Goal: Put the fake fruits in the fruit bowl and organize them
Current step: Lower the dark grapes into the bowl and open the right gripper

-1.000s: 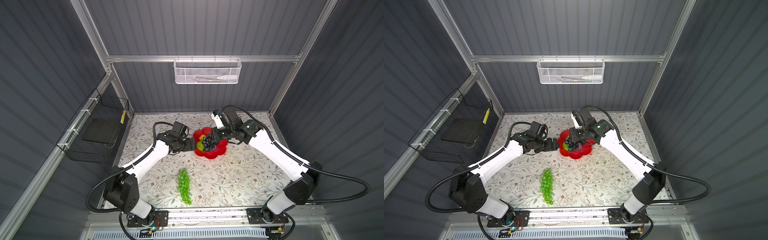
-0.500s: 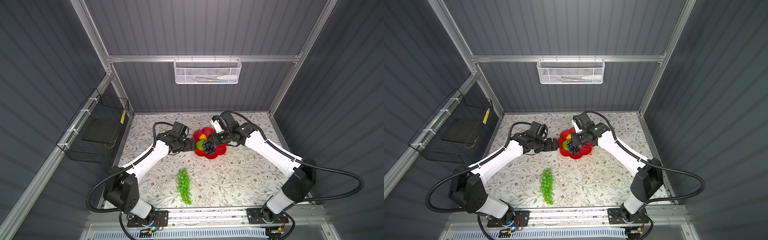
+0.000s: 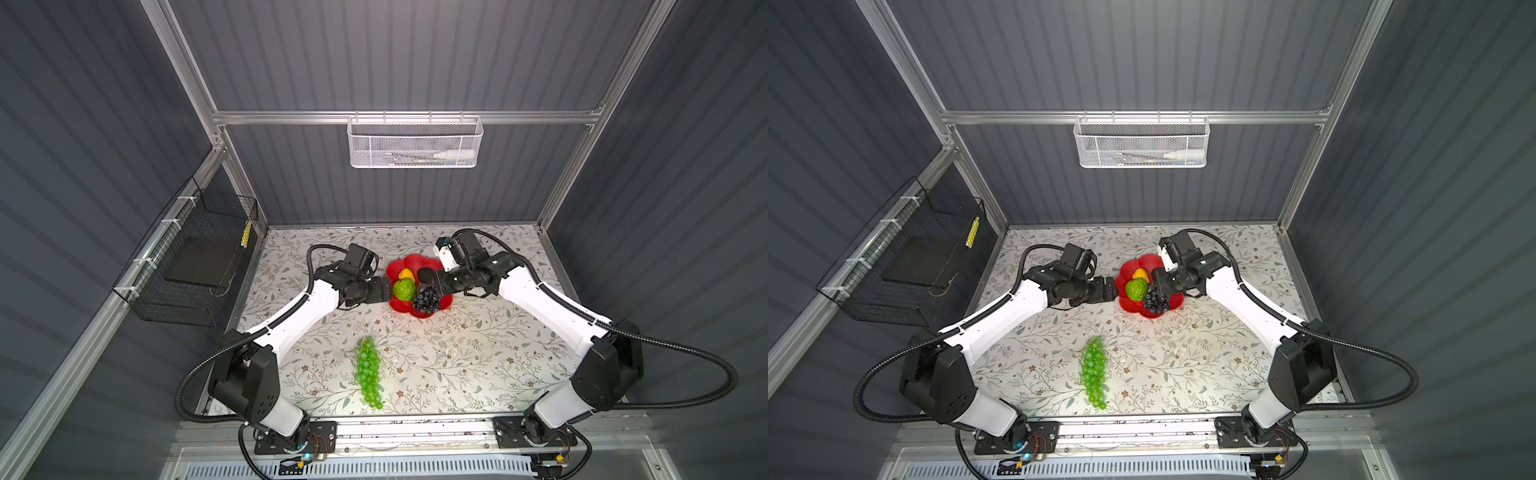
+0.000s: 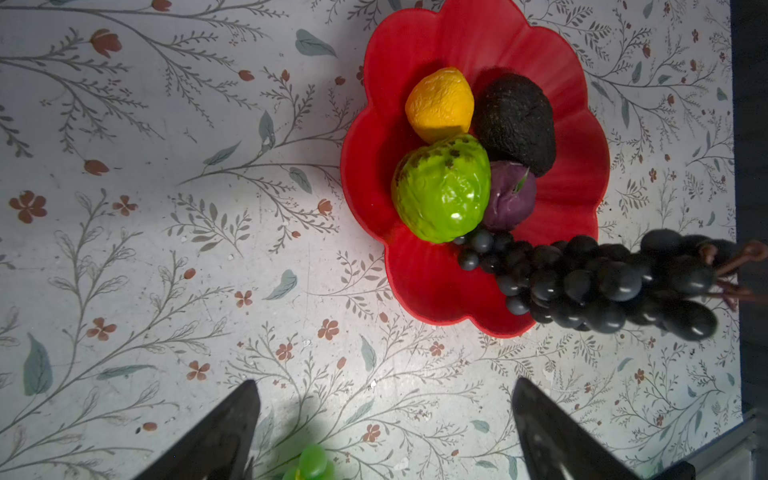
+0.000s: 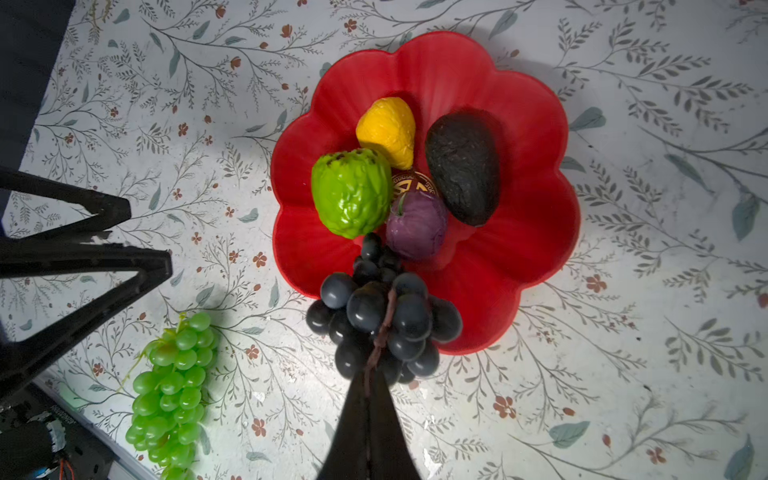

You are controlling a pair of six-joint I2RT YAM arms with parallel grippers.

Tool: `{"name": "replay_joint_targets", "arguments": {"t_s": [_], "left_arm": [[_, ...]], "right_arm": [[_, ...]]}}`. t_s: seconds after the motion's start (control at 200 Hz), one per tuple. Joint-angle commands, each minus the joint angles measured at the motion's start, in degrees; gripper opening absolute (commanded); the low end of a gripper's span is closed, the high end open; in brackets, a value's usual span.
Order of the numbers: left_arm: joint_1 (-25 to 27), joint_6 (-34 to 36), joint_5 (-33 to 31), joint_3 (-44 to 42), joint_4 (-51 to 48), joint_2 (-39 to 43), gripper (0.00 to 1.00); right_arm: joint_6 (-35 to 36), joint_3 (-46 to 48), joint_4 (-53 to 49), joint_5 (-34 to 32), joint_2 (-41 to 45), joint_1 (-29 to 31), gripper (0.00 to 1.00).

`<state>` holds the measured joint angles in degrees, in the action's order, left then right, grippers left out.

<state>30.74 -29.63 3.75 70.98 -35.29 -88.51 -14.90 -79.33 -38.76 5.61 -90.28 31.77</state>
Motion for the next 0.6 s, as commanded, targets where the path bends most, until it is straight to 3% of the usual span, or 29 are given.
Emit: {"name": "replay_joint_targets", "arguments": {"t_s": [0.0,0.595], "left_arm": [[-0.3,-0.8,-0.5,2.2,-1.4,-1.0,0.95],[-0.2,0.3,-0.3,4.3,-3.1,-3.6,0.95]], "right_arm": [[1.9,0.4,3.4,-0.4,0.0,-1.4,0.0],[3.4,4.2,11.5,0.7,-5.1,-7.4,0.0]]}}
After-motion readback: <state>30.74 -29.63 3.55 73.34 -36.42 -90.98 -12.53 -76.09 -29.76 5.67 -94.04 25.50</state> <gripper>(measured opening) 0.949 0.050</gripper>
